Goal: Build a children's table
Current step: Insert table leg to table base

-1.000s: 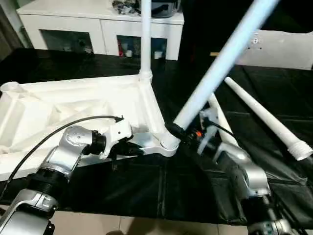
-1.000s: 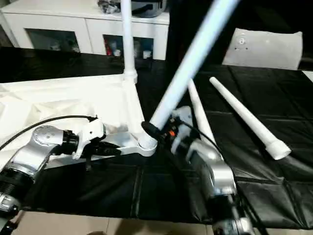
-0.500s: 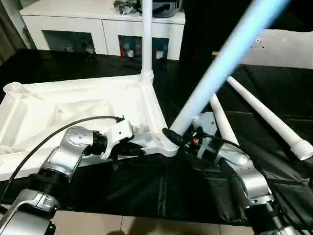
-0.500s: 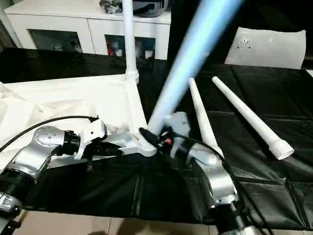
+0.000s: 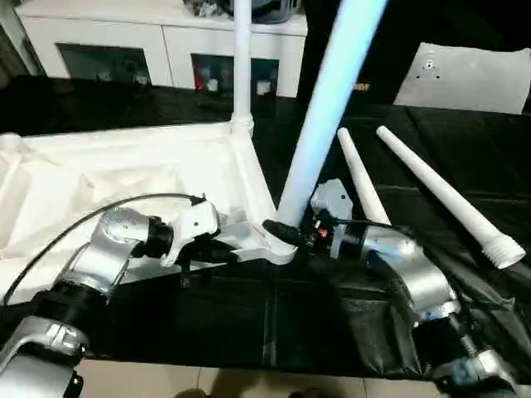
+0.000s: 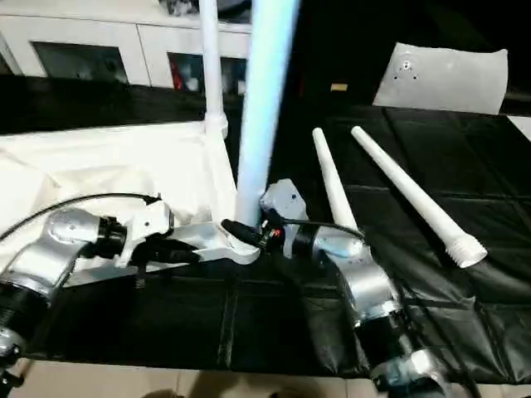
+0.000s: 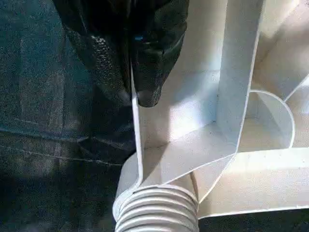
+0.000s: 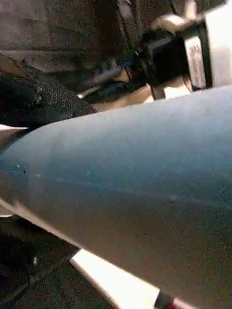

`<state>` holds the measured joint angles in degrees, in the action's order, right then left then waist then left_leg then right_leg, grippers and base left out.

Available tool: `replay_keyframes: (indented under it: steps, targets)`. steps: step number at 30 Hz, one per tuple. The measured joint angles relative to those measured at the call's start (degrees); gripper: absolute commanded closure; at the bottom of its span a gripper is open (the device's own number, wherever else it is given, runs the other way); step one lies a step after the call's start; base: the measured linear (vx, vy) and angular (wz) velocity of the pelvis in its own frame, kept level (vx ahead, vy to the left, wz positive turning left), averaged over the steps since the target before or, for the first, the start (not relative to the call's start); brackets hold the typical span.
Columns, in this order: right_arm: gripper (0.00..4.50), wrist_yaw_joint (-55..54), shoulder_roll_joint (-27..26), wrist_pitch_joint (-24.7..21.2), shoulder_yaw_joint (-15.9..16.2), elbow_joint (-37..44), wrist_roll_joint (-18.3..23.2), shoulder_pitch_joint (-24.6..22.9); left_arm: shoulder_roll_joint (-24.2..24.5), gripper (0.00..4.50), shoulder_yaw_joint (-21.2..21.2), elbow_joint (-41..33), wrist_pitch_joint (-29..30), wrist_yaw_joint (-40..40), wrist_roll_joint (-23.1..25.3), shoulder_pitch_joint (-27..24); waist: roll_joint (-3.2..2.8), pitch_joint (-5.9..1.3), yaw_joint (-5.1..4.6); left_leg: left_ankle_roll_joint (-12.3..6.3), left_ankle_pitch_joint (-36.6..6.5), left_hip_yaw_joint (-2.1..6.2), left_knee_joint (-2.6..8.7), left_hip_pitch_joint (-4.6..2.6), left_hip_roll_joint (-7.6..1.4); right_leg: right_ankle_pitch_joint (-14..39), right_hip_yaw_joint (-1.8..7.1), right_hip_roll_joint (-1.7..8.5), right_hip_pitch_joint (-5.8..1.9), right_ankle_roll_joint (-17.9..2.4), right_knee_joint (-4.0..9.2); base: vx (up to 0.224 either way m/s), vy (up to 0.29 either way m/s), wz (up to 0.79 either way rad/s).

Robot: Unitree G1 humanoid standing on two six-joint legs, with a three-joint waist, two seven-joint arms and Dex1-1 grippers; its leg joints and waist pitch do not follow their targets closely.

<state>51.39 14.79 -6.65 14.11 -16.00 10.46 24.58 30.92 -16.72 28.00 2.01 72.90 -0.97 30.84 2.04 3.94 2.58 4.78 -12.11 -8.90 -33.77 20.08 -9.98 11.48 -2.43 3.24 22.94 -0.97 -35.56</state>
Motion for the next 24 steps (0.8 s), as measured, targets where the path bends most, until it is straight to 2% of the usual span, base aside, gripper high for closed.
replay_keyframes:
  steps: [6,18,21,24]
  targets:
    - [2.61,3.02,0.74,-0.09,0.0,0.14,0.33,0.37,0.23,4.5,-0.06,0.77,-0.99,1.89,0.41,0.92,0.04,0.02,-0.1,-0.03,-0.01,-0.07,0.28,-0.02,0.0,0.0,-0.04,0.0,-0.04,-0.01,0.52,0.0,0.0,0.0]
    - [2.61,4.07,0.2,-0.18,-0.06,-0.1,0.39,0.4,0.69,4.5,0.01,1.97,-1.86,2.8,0.63,1.59,-0.02,0.1,-0.2,-0.01,-0.01,-0.23,0.81,-0.08,0.0,0.13,-0.02,0.0,-0.04,-0.04,0.59,0.0,0.0,0.0]
    - [2.61,0.43,-2.08,0.83,-0.56,-0.8,-0.21,0.38,1.05,4.5,1.7,-2.55,1.85,-0.91,0.64,-1.19,-0.49,0.37,-0.42,0.0,0.0,-0.27,0.84,-0.14,-0.01,0.12,0.01,0.0,-0.05,-0.06,0.58,0.0,0.0,0.0]
    - [2.61,-5.08,-5.02,1.75,-1.36,-1.54,-1.15,-0.02,0.44,4.5,4.49,-10.35,8.97,-6.18,0.63,-5.85,-0.73,0.56,-1.1,0.0,0.0,-0.36,0.87,-0.14,-0.01,0.07,0.09,0.0,0.07,-0.14,0.57,0.0,0.0,0.0]
